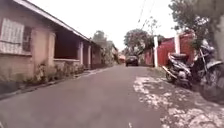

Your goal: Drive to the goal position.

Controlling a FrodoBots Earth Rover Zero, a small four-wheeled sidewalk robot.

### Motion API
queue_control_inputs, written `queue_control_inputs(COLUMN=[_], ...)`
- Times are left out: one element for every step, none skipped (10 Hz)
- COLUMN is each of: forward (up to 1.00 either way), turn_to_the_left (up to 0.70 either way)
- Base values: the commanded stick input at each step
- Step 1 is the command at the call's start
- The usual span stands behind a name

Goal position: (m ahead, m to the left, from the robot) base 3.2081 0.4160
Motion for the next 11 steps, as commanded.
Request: queue_control_inputs(forward=[0.7,0.7,0.7,0.7,0.7,0.7,0.7,0.7,0.7,0.7,0.7], turn_to_the_left=[0.07,-0.05,-0.28,-0.17,0.07,0.07,-0.14,-0.28,-0.28,-0.27,-0.08])
